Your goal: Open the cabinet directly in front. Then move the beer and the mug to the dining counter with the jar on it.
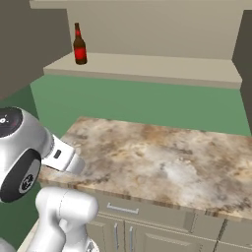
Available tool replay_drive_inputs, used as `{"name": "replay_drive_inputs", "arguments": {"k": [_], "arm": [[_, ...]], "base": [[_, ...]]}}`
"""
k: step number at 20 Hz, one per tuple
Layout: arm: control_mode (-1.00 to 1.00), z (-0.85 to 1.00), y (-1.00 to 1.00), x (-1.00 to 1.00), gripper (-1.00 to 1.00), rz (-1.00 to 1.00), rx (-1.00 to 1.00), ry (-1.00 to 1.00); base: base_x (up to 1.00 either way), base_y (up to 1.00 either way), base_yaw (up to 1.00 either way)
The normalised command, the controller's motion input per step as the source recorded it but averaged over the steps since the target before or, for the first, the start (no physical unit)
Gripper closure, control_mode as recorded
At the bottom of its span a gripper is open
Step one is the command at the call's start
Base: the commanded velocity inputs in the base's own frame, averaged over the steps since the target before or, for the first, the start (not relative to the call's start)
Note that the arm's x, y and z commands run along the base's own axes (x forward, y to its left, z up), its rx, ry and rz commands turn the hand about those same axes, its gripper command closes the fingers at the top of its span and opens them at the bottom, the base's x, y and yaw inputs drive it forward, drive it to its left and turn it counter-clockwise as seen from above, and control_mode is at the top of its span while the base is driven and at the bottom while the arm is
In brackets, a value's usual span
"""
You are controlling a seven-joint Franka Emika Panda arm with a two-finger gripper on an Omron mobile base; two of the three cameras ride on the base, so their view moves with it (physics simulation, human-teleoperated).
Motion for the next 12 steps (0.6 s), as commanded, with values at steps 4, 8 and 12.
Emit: {"name": "replay_drive_inputs", "arguments": {"k": [4,8,12], "arm": [[-1.0,0.29,0.0,0.04,-1.0,0.07,-0.01,-0.03],[-1.0,0.46,0.02,0.01,-1.0,0.0,-0.07,-0.07],[-1.0,0.48,0.08,0.11,-1.0,0.0,-0.14,0.0]], "base": [[0.0,0.0,0.0],[0.0,0.0,0.0],[0.0,0.0,0.0]]}}
